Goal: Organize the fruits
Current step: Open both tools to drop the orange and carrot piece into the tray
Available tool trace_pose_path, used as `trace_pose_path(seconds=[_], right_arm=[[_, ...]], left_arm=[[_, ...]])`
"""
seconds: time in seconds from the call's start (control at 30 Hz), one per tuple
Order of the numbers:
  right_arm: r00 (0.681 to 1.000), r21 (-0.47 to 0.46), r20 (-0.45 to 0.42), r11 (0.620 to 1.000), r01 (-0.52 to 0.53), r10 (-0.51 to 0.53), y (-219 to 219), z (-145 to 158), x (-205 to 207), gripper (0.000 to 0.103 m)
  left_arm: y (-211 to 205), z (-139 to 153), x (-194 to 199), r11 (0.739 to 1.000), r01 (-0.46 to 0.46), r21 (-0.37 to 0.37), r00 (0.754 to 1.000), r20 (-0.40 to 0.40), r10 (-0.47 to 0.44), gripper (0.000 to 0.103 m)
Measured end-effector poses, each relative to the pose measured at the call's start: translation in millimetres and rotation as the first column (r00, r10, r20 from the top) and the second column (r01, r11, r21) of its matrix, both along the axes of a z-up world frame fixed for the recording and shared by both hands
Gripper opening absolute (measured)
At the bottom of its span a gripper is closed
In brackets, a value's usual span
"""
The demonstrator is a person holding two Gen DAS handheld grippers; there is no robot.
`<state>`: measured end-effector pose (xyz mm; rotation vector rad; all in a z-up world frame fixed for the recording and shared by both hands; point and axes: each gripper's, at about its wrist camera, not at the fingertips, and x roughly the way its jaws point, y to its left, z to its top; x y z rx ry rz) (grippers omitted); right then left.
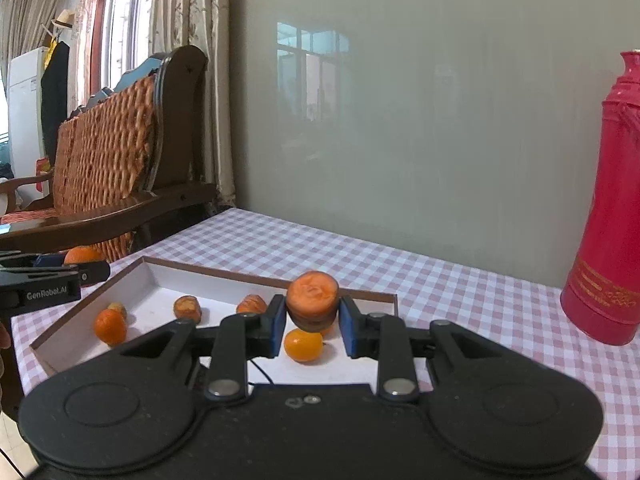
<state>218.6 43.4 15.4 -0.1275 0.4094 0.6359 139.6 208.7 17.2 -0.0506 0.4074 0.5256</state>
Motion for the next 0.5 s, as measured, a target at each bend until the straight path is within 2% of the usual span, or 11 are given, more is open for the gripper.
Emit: trace_pose_path(seconds=[0.4, 0.43, 0.47, 0.5], right_arm=[[0.998, -0.036, -0.064, 0.999, -0.002, 0.000, 15, -9, 30, 0.020], [0.997, -0.069, -0.073, 0.998, 0.001, -0.006, 20, -11, 34, 0.020], [0.997, -0.100, -0.062, 0.994, 0.031, -0.037, 22, -11, 35, 0.030], [0.996, -0.102, -0.020, 0.991, 0.085, -0.087, 21, -11, 34, 0.062]], left_arm=[[6, -11, 29, 0.999, -0.012, -0.030, 0.998, -0.055, 0.010, 0.041], [7, -11, 27, 0.999, -0.025, -0.033, 0.999, -0.039, 0.024, 0.063], [7, -10, 23, 0.999, -0.041, -0.028, 0.999, -0.015, 0.041, 0.103], [7, -8, 20, 0.999, -0.052, -0.010, 0.999, 0.016, 0.052, 0.103]])
